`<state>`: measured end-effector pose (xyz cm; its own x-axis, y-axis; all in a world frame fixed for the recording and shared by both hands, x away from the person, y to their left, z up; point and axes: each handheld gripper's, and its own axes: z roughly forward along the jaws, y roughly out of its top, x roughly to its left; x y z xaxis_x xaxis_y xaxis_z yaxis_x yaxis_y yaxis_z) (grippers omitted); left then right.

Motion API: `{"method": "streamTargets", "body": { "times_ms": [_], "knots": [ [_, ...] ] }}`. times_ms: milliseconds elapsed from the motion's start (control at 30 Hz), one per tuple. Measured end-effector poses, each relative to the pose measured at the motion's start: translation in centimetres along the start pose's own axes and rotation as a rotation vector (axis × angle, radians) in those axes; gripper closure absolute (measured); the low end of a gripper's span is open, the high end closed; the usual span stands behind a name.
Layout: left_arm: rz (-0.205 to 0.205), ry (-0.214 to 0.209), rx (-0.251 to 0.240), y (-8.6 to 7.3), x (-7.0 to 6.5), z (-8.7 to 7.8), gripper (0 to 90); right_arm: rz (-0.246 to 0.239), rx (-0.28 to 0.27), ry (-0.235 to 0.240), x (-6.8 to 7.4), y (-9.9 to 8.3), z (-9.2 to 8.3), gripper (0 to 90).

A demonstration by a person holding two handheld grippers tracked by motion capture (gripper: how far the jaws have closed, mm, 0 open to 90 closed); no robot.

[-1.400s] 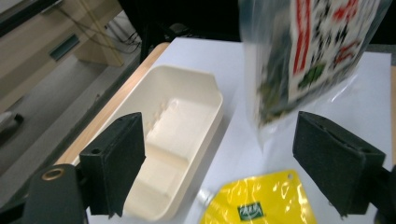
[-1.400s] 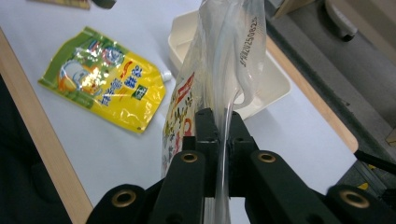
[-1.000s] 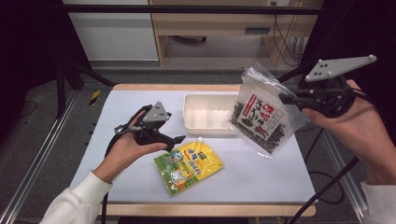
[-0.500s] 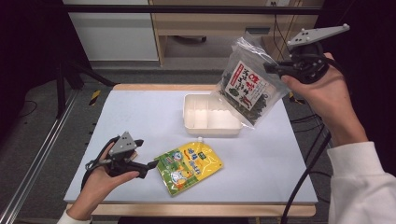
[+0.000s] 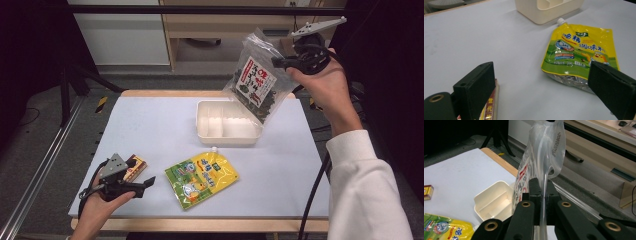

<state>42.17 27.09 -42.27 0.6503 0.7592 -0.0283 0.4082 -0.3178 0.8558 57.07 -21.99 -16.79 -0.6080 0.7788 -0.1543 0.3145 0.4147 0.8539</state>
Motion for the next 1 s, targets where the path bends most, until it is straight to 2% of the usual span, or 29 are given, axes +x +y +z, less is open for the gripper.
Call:
{"method": "streamTargets", "body": {
  "times_ms": [200,367,633,1000],
  "knots": [
    [-0.032,0.019,-0.004,-0.6,0.9,-0.2,7.2,0.024,0.009,0.005,-0.5,-0.3,1.3,87.9],
    [-0.037,0.026,-0.007,-0.7,1.1,-0.3,7.2,0.050,0.016,0.016,-0.7,-0.8,2.5,87.9],
    [-0.019,0.016,0.009,-0.8,0.8,-0.1,7.3,0.055,0.043,0.029,-0.1,-1.6,4.4,87.8],
    [-0.014,0.005,0.009,-0.7,0.5,0.1,7.3,0.049,0.066,0.027,0.2,-2.5,5.4,87.8]
  ]
}}
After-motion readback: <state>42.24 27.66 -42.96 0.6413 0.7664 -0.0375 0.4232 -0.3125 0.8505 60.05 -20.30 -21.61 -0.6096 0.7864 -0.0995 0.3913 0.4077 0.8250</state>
